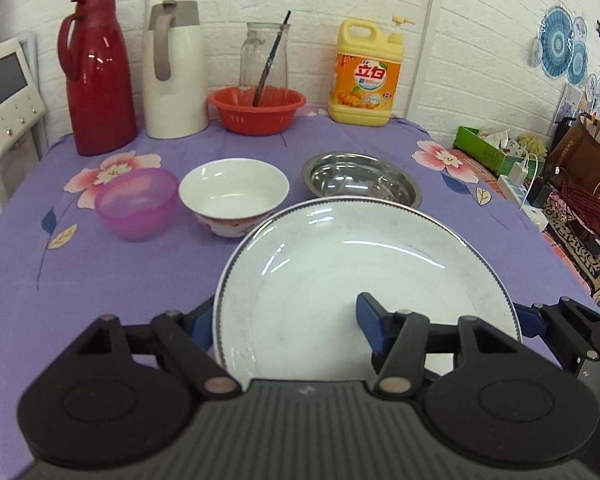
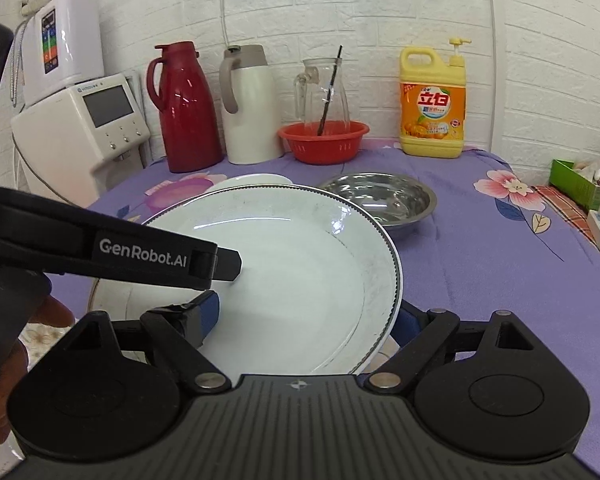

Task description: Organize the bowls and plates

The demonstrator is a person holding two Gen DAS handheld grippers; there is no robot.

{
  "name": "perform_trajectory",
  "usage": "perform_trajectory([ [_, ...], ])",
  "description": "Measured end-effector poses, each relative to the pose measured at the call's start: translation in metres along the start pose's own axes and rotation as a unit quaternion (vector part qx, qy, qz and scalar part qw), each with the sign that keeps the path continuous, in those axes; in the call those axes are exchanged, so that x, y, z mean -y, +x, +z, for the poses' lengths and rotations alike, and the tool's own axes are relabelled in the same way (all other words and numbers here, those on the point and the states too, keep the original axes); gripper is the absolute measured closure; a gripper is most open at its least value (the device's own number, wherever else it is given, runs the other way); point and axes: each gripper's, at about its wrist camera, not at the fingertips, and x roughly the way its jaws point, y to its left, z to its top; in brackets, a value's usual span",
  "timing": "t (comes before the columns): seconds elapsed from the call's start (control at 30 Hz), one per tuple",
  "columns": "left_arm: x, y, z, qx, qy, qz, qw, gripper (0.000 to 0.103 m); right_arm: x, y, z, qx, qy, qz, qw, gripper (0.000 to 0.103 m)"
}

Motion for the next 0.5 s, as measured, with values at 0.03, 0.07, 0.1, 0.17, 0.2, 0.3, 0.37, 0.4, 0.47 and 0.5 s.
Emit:
perform_trajectory([
  [0.03, -0.006, -0.008, -0.005, 0.002, -0.004, 0.002, 1.0000, 0.044, -0.007, -0.005, -0.001, 0.002, -0.004, 0.005, 1.000, 0.000],
  [0.07, -0.014, -0.019, -0.011, 0.005, -0.010, 0.005, 0.9999, 0.044, -0.016, -0.010, -0.002, 0.005, -0.010, 0.011, 1.000, 0.000],
  [0.1, -0.021, -0.028, -0.018, 0.007, -0.017, 0.009, 0.9998, 0.044, -0.025, -0.014, -0.004, 0.006, -0.015, 0.017, 1.000, 0.000],
  [0.17, -0.038, -0.046, -0.034, 0.008, -0.030, 0.022, 0.9993, 0.044, -0.045, -0.021, -0.008, 0.008, -0.026, 0.031, 0.999, 0.000],
  [0.2, -0.045, -0.053, -0.043, 0.008, -0.036, 0.030, 0.9989, 0.043, -0.056, -0.024, -0.011, 0.007, -0.034, 0.039, 0.999, 0.000],
  [0.3, -0.071, -0.075, -0.070, 0.005, -0.063, 0.051, 0.9967, 0.043, -0.086, -0.027, -0.023, -0.003, -0.053, 0.064, 0.997, 0.000],
  [0.37, -0.083, -0.086, -0.088, 0.003, -0.073, 0.069, 0.9950, 0.043, -0.103, -0.027, -0.032, -0.015, -0.061, 0.083, 0.995, 0.000],
  [0.4, -0.088, -0.090, -0.095, 0.001, -0.077, 0.075, 0.9942, 0.043, -0.110, -0.026, -0.036, -0.022, -0.064, 0.091, 0.994, 0.000],
  [0.47, -0.097, -0.096, -0.110, -0.002, -0.086, 0.082, 0.9929, 0.043, -0.123, -0.026, -0.043, -0.033, -0.075, 0.101, 0.991, 0.000],
  [0.5, -0.100, -0.098, -0.115, -0.004, -0.092, 0.083, 0.9923, 0.043, -0.126, -0.026, -0.046, -0.037, -0.079, 0.103, 0.991, 0.000],
])
